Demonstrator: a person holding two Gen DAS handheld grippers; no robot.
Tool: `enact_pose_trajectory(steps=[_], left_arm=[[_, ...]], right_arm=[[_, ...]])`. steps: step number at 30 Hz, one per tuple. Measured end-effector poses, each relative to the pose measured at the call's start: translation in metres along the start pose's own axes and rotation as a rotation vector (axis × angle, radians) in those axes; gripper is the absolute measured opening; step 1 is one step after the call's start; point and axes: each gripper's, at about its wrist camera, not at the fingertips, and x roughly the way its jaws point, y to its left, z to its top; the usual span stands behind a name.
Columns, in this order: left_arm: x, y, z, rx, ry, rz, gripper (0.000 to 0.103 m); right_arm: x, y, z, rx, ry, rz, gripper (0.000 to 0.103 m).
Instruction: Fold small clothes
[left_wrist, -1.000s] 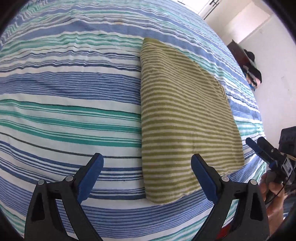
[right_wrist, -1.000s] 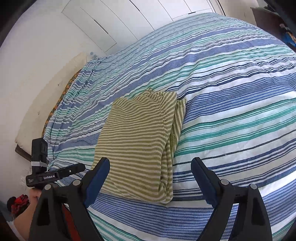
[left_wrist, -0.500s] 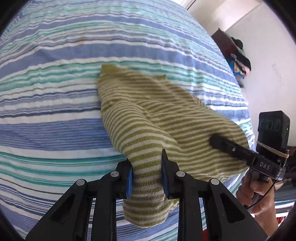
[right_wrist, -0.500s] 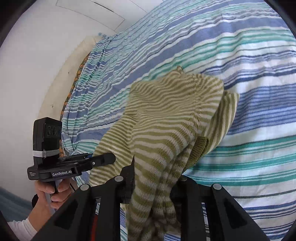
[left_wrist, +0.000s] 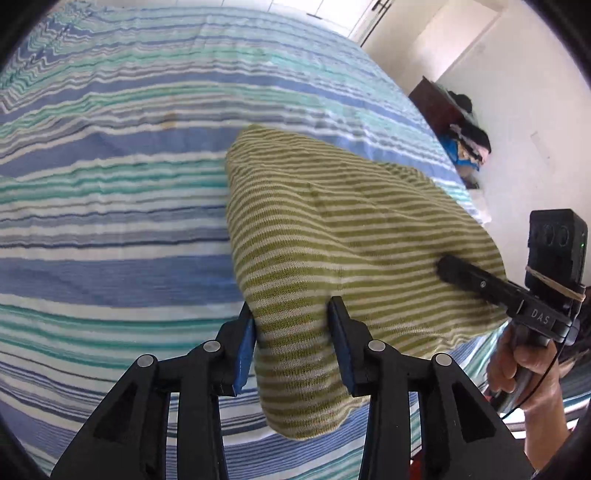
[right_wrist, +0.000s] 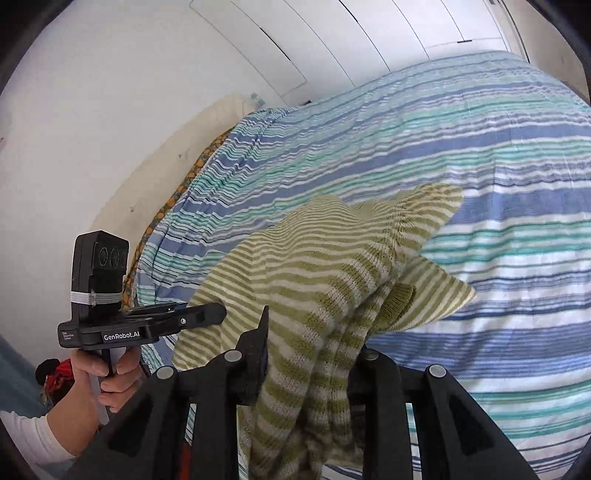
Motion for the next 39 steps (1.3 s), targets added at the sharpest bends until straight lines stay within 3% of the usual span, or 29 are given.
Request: enact_pose_trajectory(steps=[1, 2, 4, 5, 6, 7, 8, 12, 17, 20, 25, 33, 39], left_arm=[[0.021, 0.003, -0.024, 0.019, 0.048, 0.076, 0.040], [0.034, 0.006, -0.046, 0.052, 0.078, 0.157, 0.040], [0.031, 0.007, -0.089, 0.113, 0.031, 0.226, 0.048], [0.021, 0.007, -0.104, 0.122, -0.019, 0.255, 0.056], [0.010, 0.007, -0.116, 0.126, -0.055, 0.293, 0.076], [-0.001, 0.005, -0.125, 0.130, -0.087, 0.333, 0.088], [-0.014, 0.001, -0.130, 0.138, -0.129, 0.372, 0.090], [-0.052, -0.018, -0.143, 0.219, -0.288, 0.558, 0.102], [-0.083, -0.032, -0.165, 0.250, -0.321, 0.713, 0.102], [-0.105, -0.040, -0.179, 0.271, -0.356, 0.709, 0.102], [-0.133, -0.045, -0.193, 0.254, -0.303, 0.635, 0.102], [-0.173, -0.043, -0.203, 0.156, -0.312, 0.422, 0.102], [-0.183, -0.039, -0.200, 0.095, -0.298, 0.412, 0.102]], right_arm=[[0.011, -0.015, -0.023, 0.027, 0.054, -0.060, 0.044], [0.021, -0.031, -0.047, 0.047, 0.114, -0.152, 0.064], [0.024, -0.052, -0.092, 0.058, 0.164, -0.307, 0.076], [0.017, -0.057, -0.110, 0.066, 0.157, -0.335, 0.076], [0.008, -0.060, -0.127, 0.086, 0.136, -0.343, 0.078], [-0.003, -0.060, -0.139, 0.108, 0.105, -0.353, 0.086], [-0.015, -0.056, -0.149, 0.120, 0.073, -0.373, 0.096], [-0.053, -0.011, -0.172, 0.066, -0.051, -0.456, 0.100], [-0.074, 0.061, -0.183, -0.045, -0.117, -0.498, 0.103], [-0.076, 0.096, -0.191, -0.103, -0.089, -0.547, 0.103], [-0.078, 0.131, -0.198, -0.151, 0.015, -0.592, 0.103], [-0.101, 0.187, -0.191, -0.210, -0.024, -0.589, 0.103], [-0.107, 0.213, -0.182, -0.256, -0.014, -0.606, 0.103]])
